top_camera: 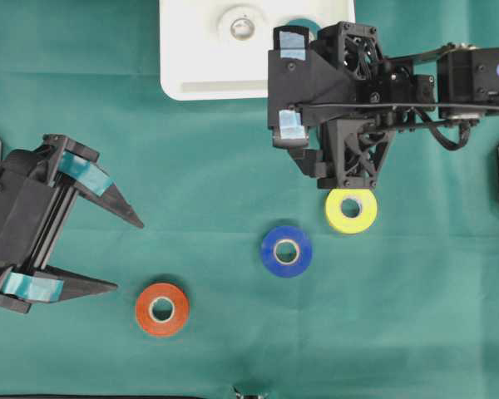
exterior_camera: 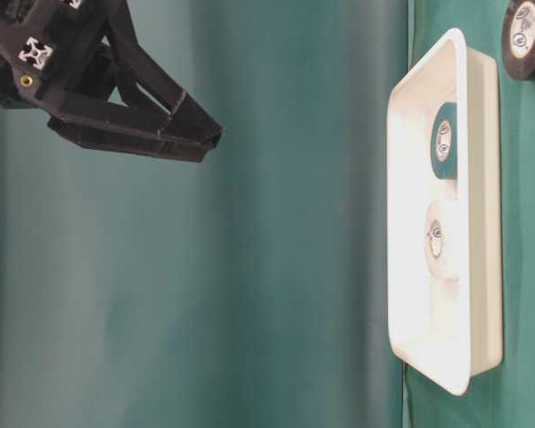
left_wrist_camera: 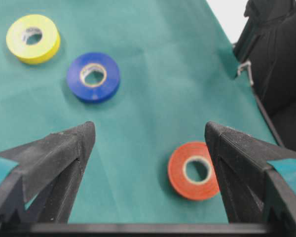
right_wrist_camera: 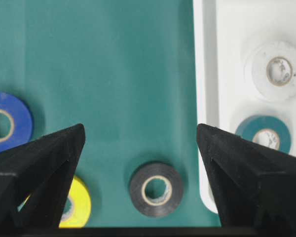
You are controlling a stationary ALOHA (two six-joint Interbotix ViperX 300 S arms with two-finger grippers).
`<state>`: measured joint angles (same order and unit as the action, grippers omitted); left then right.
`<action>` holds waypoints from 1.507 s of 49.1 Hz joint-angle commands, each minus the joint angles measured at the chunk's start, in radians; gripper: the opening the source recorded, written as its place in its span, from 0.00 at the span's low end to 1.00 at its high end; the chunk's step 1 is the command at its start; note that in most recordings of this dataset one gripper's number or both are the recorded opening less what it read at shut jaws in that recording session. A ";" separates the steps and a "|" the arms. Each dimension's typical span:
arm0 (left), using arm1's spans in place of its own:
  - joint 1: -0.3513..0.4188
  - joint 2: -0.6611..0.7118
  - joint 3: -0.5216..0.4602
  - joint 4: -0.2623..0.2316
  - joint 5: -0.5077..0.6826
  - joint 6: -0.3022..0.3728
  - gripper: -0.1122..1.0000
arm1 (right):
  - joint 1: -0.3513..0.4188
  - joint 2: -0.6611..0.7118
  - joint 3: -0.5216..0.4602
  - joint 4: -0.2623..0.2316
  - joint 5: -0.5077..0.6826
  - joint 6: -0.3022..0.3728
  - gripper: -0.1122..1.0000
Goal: Pick up the tape from a random location and place it into the white case.
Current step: 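Move the open left gripper toward the orange tape roll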
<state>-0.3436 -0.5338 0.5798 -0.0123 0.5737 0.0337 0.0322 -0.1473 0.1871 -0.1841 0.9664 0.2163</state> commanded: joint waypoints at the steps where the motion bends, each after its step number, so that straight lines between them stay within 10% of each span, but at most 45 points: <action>1: -0.002 -0.003 -0.028 0.002 0.021 -0.003 0.91 | 0.003 -0.025 -0.026 -0.002 -0.005 -0.002 0.91; 44: 0.003 0.264 -0.350 0.012 0.577 0.117 0.91 | 0.002 -0.023 -0.026 -0.003 -0.003 0.025 0.91; 74: -0.017 0.293 -0.380 0.012 0.532 0.120 0.91 | 0.002 -0.023 -0.026 -0.003 -0.006 0.025 0.91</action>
<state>-0.3574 -0.2270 0.2178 -0.0015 1.1152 0.1534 0.0322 -0.1473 0.1871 -0.1841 0.9664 0.2393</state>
